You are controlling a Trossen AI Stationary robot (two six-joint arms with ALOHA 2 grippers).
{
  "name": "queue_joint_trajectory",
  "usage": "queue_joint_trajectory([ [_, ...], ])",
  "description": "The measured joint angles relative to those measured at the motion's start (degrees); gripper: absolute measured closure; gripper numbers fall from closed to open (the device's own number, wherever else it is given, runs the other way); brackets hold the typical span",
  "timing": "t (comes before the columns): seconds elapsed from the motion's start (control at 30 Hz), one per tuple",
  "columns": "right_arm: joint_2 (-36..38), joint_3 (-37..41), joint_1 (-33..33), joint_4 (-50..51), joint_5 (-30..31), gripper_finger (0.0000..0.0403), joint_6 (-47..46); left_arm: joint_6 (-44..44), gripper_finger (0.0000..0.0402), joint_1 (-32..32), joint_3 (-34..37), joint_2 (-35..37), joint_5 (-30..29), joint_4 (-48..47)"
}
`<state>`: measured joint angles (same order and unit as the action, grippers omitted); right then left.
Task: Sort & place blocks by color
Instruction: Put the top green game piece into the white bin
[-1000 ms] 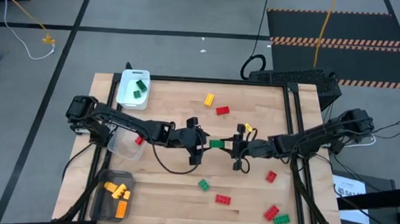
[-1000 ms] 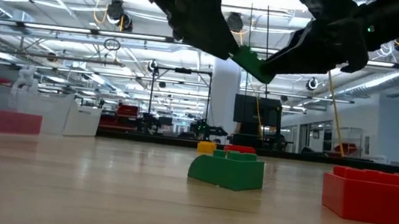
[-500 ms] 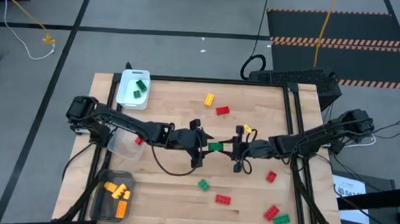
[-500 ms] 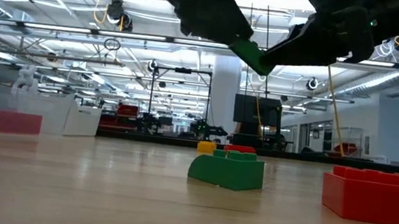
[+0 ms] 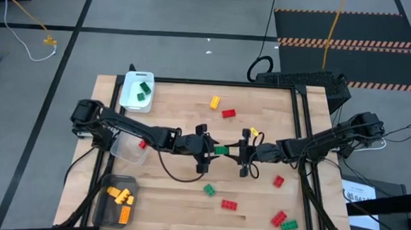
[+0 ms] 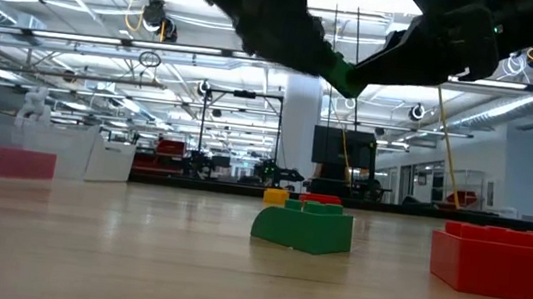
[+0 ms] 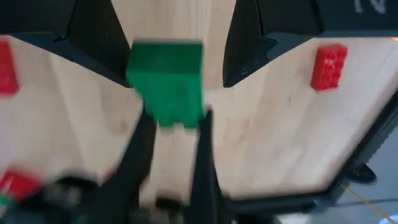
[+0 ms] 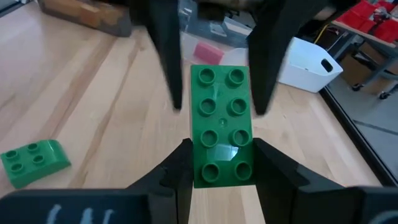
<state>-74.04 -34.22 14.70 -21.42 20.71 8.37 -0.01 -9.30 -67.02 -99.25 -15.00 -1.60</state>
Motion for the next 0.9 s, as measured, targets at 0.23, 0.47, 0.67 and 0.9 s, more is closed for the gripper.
queue_joint_trajectory([
  [0.23, 0.0, 0.0, -0.2, -0.1, 0.6, 0.0245, -2.2, -0.1, 0.0267, 1.0, 0.1, -0.8, 0.0, 0.3],
  [0.47, 0.0, 0.0, -0.5, 0.5, 1.2, 0.0174, -3.2, -4.2, 0.0272, 2.4, 0.1, 0.9, 0.1, -2.2],
  [0.67, 0.0, 0.0, -0.5, 4.0, 5.3, 0.017, -3.4, -4.1, 0.0272, 2.0, 0.1, 3.7, -1.3, -10.2],
  [0.9, 0.0, 0.1, -0.5, 8.6, 7.8, 0.0168, -5.8, -10.3, 0.0272, 0.1, 0.1, 9.3, -9.2, -23.5],
])
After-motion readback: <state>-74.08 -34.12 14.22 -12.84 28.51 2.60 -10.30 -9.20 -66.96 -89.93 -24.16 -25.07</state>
